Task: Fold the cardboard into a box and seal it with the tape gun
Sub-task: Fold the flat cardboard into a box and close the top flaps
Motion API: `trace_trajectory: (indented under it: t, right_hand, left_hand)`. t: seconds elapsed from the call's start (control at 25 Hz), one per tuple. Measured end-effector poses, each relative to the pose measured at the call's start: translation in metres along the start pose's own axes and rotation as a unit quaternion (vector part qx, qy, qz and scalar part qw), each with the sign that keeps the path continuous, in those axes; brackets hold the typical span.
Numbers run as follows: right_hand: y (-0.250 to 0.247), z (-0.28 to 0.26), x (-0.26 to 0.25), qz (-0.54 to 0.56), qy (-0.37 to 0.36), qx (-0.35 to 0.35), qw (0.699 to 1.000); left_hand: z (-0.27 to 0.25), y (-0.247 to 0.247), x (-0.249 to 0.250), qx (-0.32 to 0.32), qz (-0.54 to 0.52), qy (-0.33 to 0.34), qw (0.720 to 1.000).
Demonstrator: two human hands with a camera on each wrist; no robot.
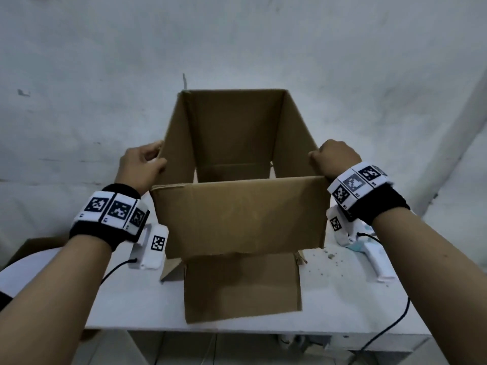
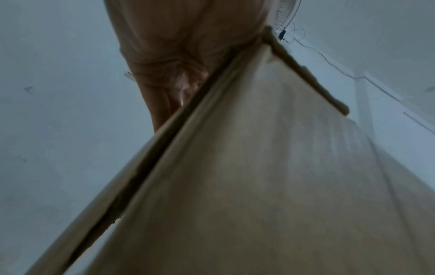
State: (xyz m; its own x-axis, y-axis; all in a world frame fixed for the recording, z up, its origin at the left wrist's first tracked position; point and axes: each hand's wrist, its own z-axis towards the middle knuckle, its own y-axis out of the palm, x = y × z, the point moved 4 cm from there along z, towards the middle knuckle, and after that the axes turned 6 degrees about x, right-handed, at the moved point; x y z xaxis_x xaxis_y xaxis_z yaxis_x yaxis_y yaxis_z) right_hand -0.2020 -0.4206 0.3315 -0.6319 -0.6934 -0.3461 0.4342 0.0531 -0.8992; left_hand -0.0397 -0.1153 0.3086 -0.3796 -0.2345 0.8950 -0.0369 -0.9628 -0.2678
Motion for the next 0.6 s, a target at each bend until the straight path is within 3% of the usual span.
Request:
trace_trajectory:
  t: [0.08, 0.2, 0.32, 0.6]
  right_hand:
    - [-0.013, -0.009, -0.013, -0.012, -0.011, 0.011, 1.000]
    - [-0.018, -0.019, -0.028, -0.022, -0.001, 0.012, 1.000]
    - [-0.016, -0.024, -0.030, 0.005, 0.021, -0.005, 1.000]
    - [-0.021, -0.010, -0.034, 0.058, 0.014, -0.016, 0.998]
  left_hand:
    - [0.007, -0.017, 0.004, 0.025, 0.002, -0.005, 1.000]
    - [0.011, -0.035, 0.008, 0.007, 0.008, -0.012, 1.000]
    - [0.010, -0.040, 0.015, -0.011, 0.010, -0.009, 1.000]
    - [0.040, -0.048, 0.033, 0.012, -0.005, 0.008, 1.000]
